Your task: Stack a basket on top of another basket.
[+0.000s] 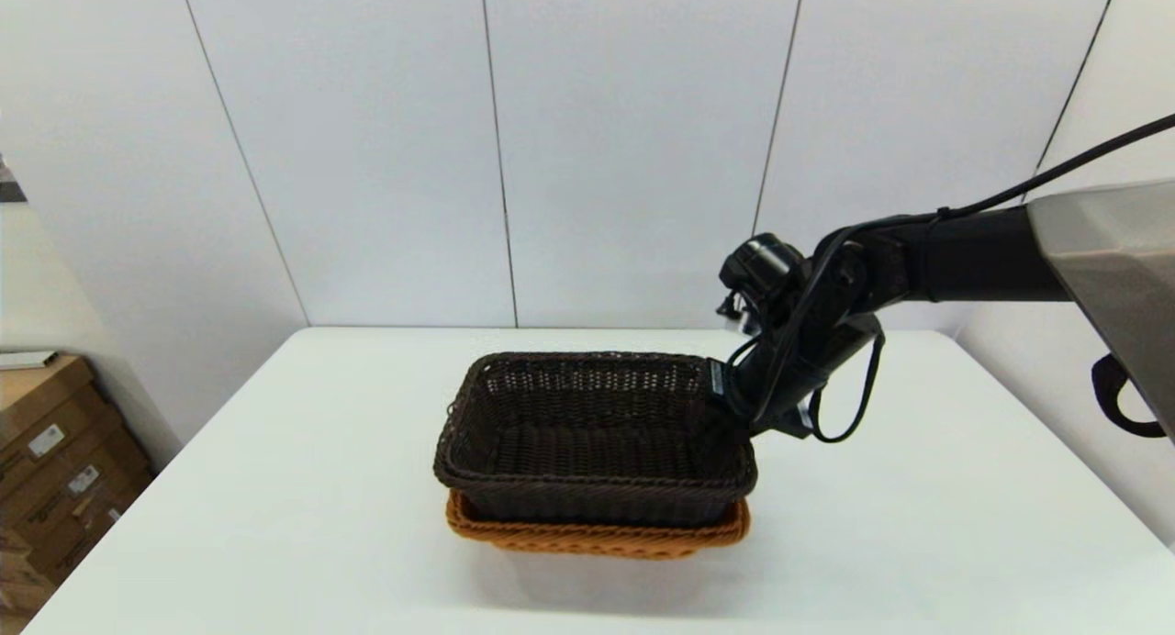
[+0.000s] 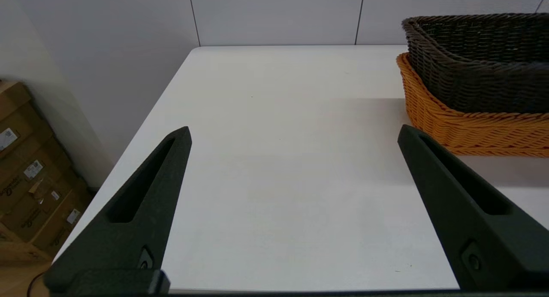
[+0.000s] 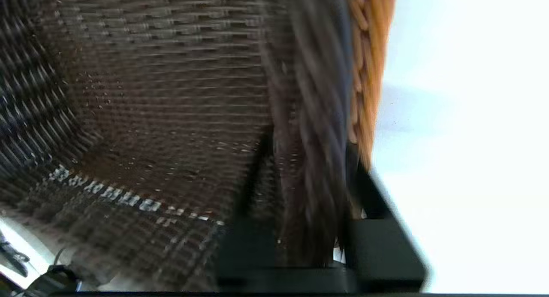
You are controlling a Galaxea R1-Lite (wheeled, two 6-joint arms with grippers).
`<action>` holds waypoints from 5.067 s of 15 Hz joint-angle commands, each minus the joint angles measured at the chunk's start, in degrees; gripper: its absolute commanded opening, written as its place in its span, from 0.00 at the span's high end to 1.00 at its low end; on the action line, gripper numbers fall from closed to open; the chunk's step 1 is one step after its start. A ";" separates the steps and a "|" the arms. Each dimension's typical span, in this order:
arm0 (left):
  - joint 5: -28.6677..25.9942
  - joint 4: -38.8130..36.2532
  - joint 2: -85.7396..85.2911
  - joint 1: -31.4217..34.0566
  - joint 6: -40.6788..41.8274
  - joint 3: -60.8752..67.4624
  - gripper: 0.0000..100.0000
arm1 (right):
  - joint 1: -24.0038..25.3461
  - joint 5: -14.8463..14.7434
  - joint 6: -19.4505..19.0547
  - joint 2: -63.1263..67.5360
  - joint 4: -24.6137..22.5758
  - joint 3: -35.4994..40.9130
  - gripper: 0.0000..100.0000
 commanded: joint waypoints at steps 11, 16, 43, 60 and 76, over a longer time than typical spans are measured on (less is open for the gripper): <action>0.00 0.03 -0.01 0.00 -0.02 0.00 0.00 | -6.65 -5.94 -2.44 -25.47 6.35 -3.34 0.00; 0.00 0.03 -0.01 0.00 -0.02 0.00 0.00 | -5.07 -17.71 -1.65 -55.18 6.61 19.51 0.00; 0.09 0.03 -0.01 0.00 -0.02 0.00 0.00 | -23.79 -15.95 -9.30 -123.21 8.28 56.86 0.00; 0.00 0.03 -0.01 0.00 -0.02 0.00 0.00 | -23.70 -16.39 -37.78 -125.14 -40.85 96.41 0.00; 0.00 -0.06 -0.01 0.00 -0.02 0.00 0.00 | -23.70 -16.57 -35.40 -125.14 -42.08 96.76 0.00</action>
